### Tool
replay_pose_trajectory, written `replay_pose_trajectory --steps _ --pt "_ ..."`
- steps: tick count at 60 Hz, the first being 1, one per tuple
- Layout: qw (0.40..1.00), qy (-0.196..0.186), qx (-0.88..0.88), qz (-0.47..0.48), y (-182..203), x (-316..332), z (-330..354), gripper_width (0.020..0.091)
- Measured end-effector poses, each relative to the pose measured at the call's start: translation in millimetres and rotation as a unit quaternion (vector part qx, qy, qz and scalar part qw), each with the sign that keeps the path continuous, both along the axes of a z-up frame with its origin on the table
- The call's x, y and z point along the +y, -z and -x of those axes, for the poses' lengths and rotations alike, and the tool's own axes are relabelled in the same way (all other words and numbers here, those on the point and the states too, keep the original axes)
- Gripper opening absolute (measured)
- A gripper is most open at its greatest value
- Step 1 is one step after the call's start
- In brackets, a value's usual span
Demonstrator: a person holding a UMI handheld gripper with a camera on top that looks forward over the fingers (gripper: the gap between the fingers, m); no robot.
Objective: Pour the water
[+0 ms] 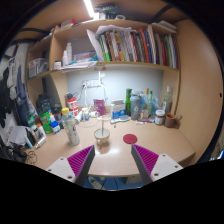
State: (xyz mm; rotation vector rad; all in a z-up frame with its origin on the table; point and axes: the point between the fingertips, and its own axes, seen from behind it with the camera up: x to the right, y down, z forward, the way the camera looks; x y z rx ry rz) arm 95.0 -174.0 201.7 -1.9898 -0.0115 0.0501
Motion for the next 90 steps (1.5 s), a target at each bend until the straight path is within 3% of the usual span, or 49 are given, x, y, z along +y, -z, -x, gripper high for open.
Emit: replay_pose_trajectory --steps 2,3,6,7,21,24,25,36,56,76,84,88,90 --pt "1.0 0.002 0.0 0.001 0 -1 0 0.0781" --pt "1.0 0.003 0.0 0.003 1 -2 0 0.0813" --pt "1.0 0.004 -0.002 0.004 1 -4 4 0.0781" --pt "1.0 0.005 -0.002 0.003 0 -4 6 0.0811" --pt "1.0 0.012 -0.017 0.004 2 -11 38 0.0814" --pt "1.0 0.006 -0.019 0.004 3 -11 48 0.0791" --pt "1.0 0.004 -0.019 0.004 3 -10 52 0.0815" --pt "0.999 -0.038 -0.003 -0.005 9 9 106 0.0817" --pt "0.991 -0.126 0.014 -0.037 56 147 226 0.0813" --pt "0.985 -0.16 0.014 -0.056 130 258 276 0.0806" --pt "0.985 -0.159 0.027 -0.065 142 284 283 0.0809" --pt "0.984 -0.164 0.025 -0.067 146 291 286 0.0766" --pt "0.983 -0.17 0.026 -0.069 147 293 290 0.0666"
